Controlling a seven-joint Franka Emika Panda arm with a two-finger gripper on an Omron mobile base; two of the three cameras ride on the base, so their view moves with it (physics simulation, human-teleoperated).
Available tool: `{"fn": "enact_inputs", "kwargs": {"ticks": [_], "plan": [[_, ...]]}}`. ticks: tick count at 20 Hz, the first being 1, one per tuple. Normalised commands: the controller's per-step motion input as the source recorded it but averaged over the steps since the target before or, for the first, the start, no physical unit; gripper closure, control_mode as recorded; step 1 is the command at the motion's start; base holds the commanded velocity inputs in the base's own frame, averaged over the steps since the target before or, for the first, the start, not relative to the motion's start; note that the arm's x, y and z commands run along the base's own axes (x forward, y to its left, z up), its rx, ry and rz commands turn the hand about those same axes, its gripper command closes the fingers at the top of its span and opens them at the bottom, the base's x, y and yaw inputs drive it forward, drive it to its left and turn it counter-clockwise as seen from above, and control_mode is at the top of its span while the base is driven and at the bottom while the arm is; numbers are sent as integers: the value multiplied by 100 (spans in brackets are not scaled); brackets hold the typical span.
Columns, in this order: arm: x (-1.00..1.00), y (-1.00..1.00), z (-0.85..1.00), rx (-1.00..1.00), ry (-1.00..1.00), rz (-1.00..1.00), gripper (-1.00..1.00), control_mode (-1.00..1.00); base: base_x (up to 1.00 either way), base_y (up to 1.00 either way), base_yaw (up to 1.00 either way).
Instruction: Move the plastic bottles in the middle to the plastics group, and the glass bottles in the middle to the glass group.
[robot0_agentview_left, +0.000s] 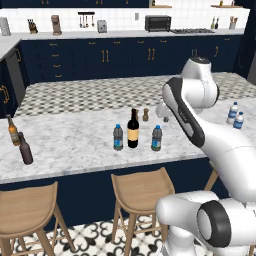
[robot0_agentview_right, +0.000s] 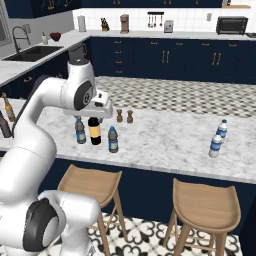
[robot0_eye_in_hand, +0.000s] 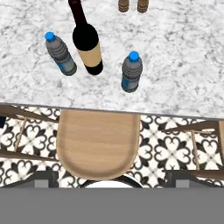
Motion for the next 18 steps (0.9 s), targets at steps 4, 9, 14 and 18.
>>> {"fn": "enact_inputs", "kwargs": {"ticks": [4, 9, 14, 18], "plan": [[2, 0, -11, -8, -7, 4, -100, -100, 0, 0, 0], [41, 0, -3, -11, -1, 9, -100, -100, 0, 0, 0], [65, -5, -1, -1, 0, 11, -100, -100, 0, 0, 0], [49, -6, -9, 0, 0, 8, -100, -100, 0, 0, 0]]}}
